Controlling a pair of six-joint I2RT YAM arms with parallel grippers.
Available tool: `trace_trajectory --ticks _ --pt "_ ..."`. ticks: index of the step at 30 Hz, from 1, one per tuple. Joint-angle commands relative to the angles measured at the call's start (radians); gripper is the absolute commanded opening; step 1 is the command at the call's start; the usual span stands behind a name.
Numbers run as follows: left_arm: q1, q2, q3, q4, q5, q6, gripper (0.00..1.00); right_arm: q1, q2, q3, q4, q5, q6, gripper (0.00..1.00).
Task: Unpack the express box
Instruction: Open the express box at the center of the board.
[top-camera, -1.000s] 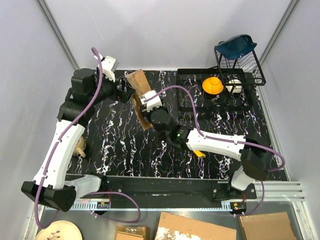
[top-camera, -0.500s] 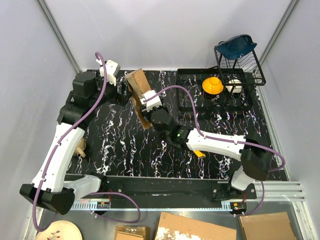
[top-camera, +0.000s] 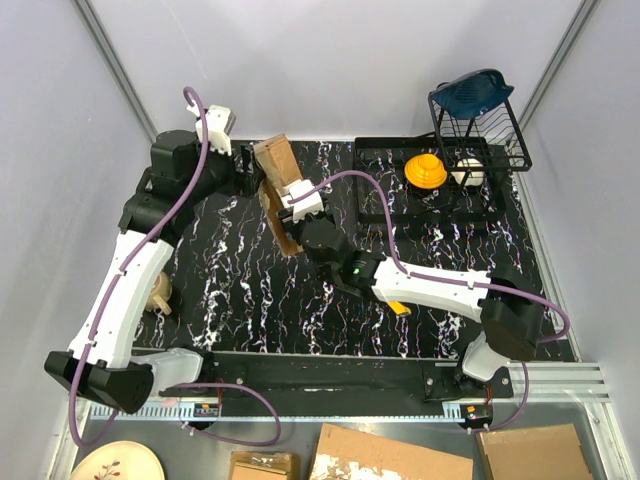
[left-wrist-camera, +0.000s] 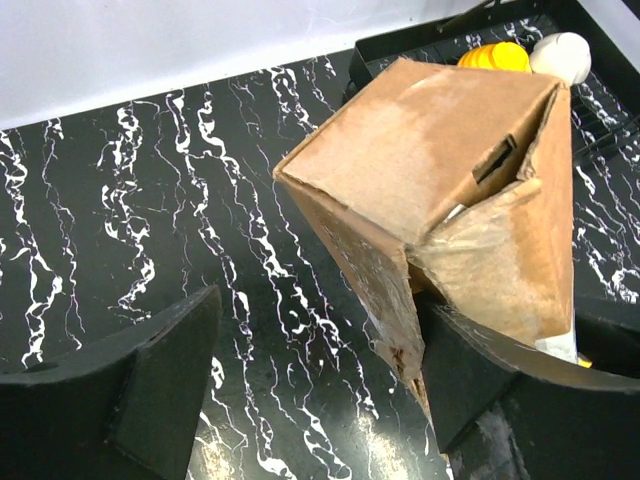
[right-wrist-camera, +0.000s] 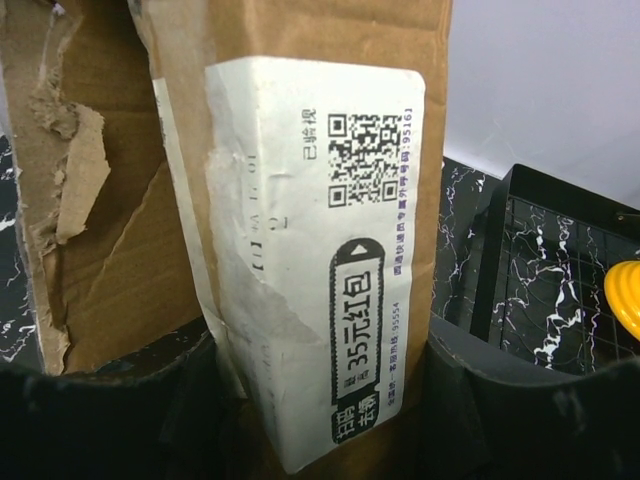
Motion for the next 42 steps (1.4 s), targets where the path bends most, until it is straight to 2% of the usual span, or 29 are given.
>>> trace_trajectory --ticks 1,2,4,5,10,13,16,20,23,26,30,31,33,34,36,42 --pt "0.001 0.023 0.081 0.054 -0.098 -0.045 0.76 0.042 0.009 0.045 0.093 0.004 0.012 0.59" --pt "0.001 0.024 0.086 0.053 -0.105 -0.042 0.74 0.042 0.006 0.036 0.102 0.007 0.012 0.59" --pt "0.001 0.027 0.089 0.051 -0.125 -0.034 0.6 0.042 0.003 0.025 0.104 0.008 0.013 0.59" --pt "0.001 0.029 0.092 0.05 -0.129 -0.031 0.57 0.044 0.0 0.023 0.104 0.01 0.012 0.59" --pt "0.001 0.029 0.103 0.051 -0.148 -0.031 0.45 0.054 -0.007 -0.004 0.116 0.002 0.009 0.58" --pt "0.003 0.033 0.117 0.053 -0.154 -0.017 0.41 0.07 -0.008 -0.02 0.124 0.008 0.004 0.58" --pt "0.004 0.032 0.123 0.059 -0.163 -0.008 0.41 0.074 -0.016 -0.03 0.133 0.016 0.001 0.58" --pt "0.006 0.03 0.108 0.066 -0.169 0.004 0.57 0.076 -0.03 -0.04 0.136 0.019 0.001 0.58" --pt "0.004 0.032 0.101 0.062 -0.132 0.021 0.61 0.077 -0.046 -0.05 0.136 0.024 0.006 0.58" --pt "0.004 0.033 0.101 0.051 -0.083 0.032 0.75 0.079 -0.057 -0.056 0.134 0.024 0.012 0.58" --pt "0.009 0.04 0.117 0.016 0.025 0.046 0.58 0.079 -0.068 -0.064 0.131 0.022 0.022 0.58" --pt "0.012 0.036 0.12 0.017 0.051 0.046 0.45 0.079 -0.069 -0.067 0.131 0.021 0.026 0.58" --pt "0.026 0.035 0.127 0.008 0.119 0.046 0.33 0.079 -0.077 -0.073 0.13 0.021 0.029 0.58" --pt "0.03 0.035 0.135 0.004 0.139 0.044 0.22 0.079 -0.08 -0.076 0.131 0.019 0.033 0.59" --pt "0.05 0.033 0.137 0.0 0.214 0.041 0.19 0.081 -0.091 -0.09 0.136 0.016 0.035 0.59" --pt "0.077 0.02 0.141 -0.013 0.369 0.038 0.28 0.077 -0.131 -0.124 0.144 -0.018 0.042 0.59"
